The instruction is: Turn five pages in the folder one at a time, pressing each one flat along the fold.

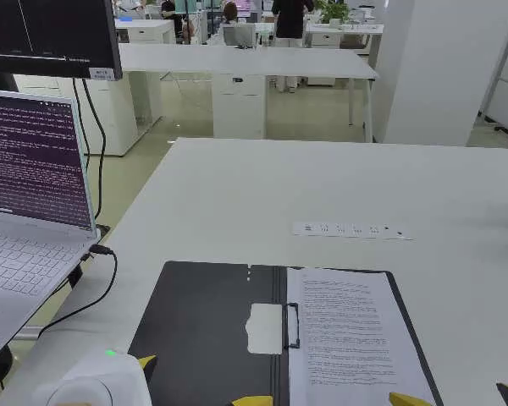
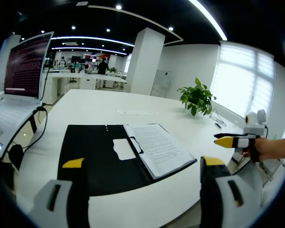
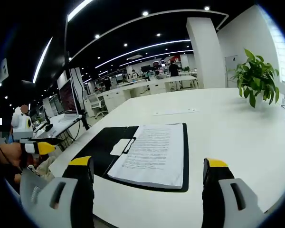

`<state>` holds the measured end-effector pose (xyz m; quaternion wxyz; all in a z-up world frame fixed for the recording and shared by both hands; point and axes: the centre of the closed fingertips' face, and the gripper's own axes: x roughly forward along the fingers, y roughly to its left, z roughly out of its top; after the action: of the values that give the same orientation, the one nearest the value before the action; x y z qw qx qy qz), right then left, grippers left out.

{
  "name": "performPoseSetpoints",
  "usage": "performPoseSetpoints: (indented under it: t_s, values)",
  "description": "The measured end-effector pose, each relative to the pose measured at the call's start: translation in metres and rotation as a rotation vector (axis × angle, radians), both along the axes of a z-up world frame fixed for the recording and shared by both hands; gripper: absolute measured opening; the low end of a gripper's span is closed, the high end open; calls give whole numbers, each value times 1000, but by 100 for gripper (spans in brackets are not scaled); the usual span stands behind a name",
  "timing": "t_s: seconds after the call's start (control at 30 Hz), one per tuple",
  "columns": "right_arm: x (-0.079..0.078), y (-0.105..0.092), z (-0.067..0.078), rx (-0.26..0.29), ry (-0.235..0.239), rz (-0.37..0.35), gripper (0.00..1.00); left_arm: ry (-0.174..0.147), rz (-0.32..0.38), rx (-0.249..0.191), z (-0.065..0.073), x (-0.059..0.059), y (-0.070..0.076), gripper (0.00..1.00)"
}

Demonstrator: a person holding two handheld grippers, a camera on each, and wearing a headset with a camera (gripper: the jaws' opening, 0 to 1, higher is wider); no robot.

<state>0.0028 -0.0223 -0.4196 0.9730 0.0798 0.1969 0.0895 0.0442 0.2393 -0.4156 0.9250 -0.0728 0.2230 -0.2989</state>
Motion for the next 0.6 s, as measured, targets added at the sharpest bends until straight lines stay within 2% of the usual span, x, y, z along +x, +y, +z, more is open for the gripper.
performPoseSetpoints:
  t_s: [0.6]
  values:
    - [0, 1, 0, 1, 1, 4, 95, 2, -2, 13, -1, 0, 1, 98]
